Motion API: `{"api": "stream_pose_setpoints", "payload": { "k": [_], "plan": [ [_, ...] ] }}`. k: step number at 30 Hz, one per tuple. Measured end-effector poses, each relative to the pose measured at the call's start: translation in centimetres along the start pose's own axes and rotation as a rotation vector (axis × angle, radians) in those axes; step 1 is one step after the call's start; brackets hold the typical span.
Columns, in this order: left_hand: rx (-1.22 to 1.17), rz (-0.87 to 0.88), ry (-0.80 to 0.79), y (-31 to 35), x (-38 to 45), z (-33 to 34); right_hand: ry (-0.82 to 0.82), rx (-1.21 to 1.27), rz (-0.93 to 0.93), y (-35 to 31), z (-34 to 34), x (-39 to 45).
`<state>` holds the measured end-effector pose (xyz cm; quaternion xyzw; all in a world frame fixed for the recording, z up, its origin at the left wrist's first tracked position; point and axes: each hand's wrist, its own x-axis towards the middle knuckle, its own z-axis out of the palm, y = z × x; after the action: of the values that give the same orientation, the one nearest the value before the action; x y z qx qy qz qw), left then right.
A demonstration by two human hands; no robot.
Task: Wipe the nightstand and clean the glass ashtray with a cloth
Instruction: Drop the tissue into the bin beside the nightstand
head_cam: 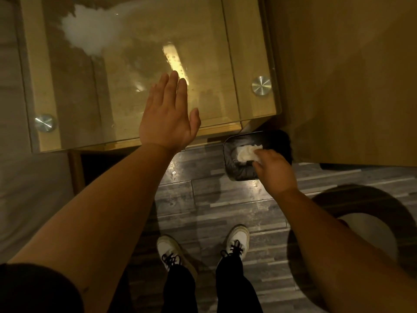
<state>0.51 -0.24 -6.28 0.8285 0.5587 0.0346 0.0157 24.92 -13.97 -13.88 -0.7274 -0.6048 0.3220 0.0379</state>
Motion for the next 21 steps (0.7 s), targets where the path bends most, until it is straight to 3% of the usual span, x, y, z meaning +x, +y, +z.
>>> {"api": "stream_pose_setpoints", "payload": {
  "k": [4,16,21],
  "plan": [
    [-0.004,0.0,0.016,0.0,-0.1,0.1,-0.144,-0.001,0.09,0.5,0.6,-0.1],
    [0.005,0.003,0.007,-0.1,-0.1,0.2,-0.065,-0.064,0.016,0.6,-0.2,-0.6],
    [-0.006,0.0,-0.015,-0.1,-0.1,0.1,0.064,-0.068,-0.077,-0.2,-1.5,-1.3]
  ]
}}
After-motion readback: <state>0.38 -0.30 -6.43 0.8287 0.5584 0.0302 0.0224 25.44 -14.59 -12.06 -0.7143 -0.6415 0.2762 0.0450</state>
